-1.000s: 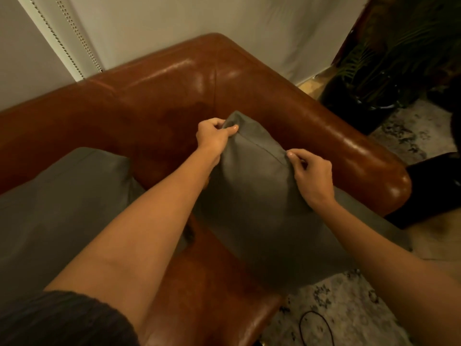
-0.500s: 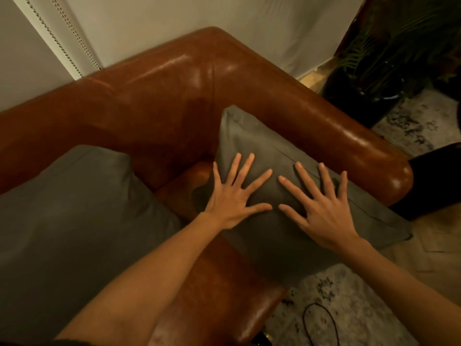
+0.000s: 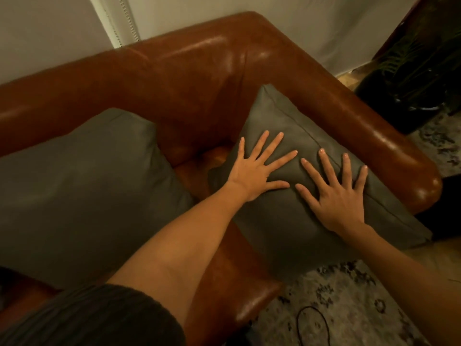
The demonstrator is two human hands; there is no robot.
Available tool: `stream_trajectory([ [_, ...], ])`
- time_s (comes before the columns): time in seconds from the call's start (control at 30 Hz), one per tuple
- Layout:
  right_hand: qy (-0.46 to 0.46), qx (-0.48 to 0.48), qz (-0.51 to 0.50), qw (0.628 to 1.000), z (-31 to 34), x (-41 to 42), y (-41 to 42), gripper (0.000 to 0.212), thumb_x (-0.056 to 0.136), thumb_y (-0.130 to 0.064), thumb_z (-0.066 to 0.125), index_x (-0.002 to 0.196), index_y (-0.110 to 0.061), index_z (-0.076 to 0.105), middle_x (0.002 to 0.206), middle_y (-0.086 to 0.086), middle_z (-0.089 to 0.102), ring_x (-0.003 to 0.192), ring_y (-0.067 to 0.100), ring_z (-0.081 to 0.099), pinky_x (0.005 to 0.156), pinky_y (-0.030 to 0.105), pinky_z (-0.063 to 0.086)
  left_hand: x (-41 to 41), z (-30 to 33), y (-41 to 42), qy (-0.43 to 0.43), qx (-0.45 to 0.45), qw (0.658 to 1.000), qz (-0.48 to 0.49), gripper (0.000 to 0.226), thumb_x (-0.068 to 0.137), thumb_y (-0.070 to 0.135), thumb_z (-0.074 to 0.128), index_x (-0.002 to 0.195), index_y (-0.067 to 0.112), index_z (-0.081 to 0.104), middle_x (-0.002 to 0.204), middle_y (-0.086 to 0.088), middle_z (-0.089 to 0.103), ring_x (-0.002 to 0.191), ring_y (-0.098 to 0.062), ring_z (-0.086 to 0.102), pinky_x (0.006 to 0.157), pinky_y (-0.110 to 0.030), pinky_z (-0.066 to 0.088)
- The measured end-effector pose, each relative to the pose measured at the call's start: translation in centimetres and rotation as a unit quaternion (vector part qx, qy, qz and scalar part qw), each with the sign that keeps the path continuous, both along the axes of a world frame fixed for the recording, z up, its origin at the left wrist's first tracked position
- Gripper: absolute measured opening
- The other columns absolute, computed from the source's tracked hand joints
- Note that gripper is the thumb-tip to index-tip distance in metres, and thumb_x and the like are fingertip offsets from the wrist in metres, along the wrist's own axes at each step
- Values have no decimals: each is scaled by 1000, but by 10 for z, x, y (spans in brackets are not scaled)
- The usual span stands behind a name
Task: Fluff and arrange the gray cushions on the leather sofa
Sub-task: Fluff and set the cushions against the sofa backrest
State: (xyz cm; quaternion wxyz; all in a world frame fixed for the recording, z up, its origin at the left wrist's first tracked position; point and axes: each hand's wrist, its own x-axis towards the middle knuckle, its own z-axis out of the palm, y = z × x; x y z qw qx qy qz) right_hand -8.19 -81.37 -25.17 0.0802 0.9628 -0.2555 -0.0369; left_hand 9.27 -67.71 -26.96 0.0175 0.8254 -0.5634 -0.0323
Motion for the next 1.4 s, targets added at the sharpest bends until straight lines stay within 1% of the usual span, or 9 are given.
stream_trajectory([
  [0.17, -30, 31, 19, 999, 10, 9, 18, 63, 94, -64, 23, 152, -38, 21, 163, 4, 14, 150, 29, -5, 113, 64, -11, -14, -1, 35, 81, -63, 995, -5, 65, 100, 50, 35, 153, 35, 2, 162, -4, -10, 149, -25, -9, 119, -46, 5],
  [0.3, -107, 50, 93, 989, 17, 35, 50, 45, 89, -30, 55, 131, -14, 52, 151, 12, 38, 149, 30, 10, 114, 65, -5, -14, -6, 86, 132, -78, 988, 20, 54, 101, 26, 43, 152, 22, 25, 162, -6, 8, 149, -21, 5, 119, -36, 6],
  [0.53, -137, 179, 231, 946, 19, 129, 146, 25, 88, -11, 61, 112, -12, 66, 146, 12, 46, 148, 31, 20, 118, 54, 7, 22, -6, 216, 61, -180, 969, 161, 26, 88, 17, 52, 104, 8, 72, 125, -17, 62, 123, -35, 55, 107, -49, 35],
  [0.7, -132, 264, 245, 924, 46, 207, 201, 32, 94, -14, 53, 125, -16, 57, 151, 6, 37, 148, 25, 17, 120, 45, 7, 71, 28, 285, -12, -221, 937, 271, 30, 88, 20, 47, 104, 8, 70, 121, -16, 62, 122, -36, 53, 107, -52, 36],
  [0.8, -158, 357, 210, 897, 67, 246, 222, 37, 98, -14, 48, 135, -16, 47, 146, 5, 38, 135, 23, 37, 108, 32, 32, 96, 45, 312, -22, -215, 919, 330, 33, 92, 19, 51, 122, 9, 61, 132, -17, 54, 131, -36, 42, 112, -52, 25],
  [0.87, -171, 407, 147, 885, 76, 267, 234, 39, 101, -15, 44, 139, -17, 43, 145, 5, 40, 128, 21, 43, 96, 23, 33, 109, 54, 326, 4, -192, 913, 360, 43, 97, 27, 49, 139, 15, 47, 148, -15, 39, 142, -32, 27, 116, -49, 14],
  [1.0, -148, 490, 7, 859, 72, 293, 239, 37, 106, -22, 33, 141, -18, 43, 141, 4, 46, 122, 20, 47, 92, 29, 38, 126, 52, 348, 76, -76, 907, 407, 62, 99, 56, 26, 154, 31, 11, 163, -5, 4, 149, -28, -3, 119, -46, -4],
  [1.13, -134, 516, -40, 845, 60, 296, 234, 36, 105, -26, 32, 133, -20, 54, 139, 4, 50, 128, 24, 45, 107, 40, 39, 119, 40, 352, 46, -36, 915, 400, 65, 98, 60, 16, 155, 29, 7, 162, -8, 10, 149, -29, 3, 120, -44, -4],
  [1.4, -123, 535, -70, 833, 60, 300, 233, 39, 104, -35, 36, 133, -20, 56, 140, 3, 51, 130, 24, 44, 109, 42, 37, 115, 25, 353, -9, -45, 916, 398, 64, 99, 58, 15, 154, 25, 15, 158, -13, 23, 146, -33, 14, 120, -47, 1],
])
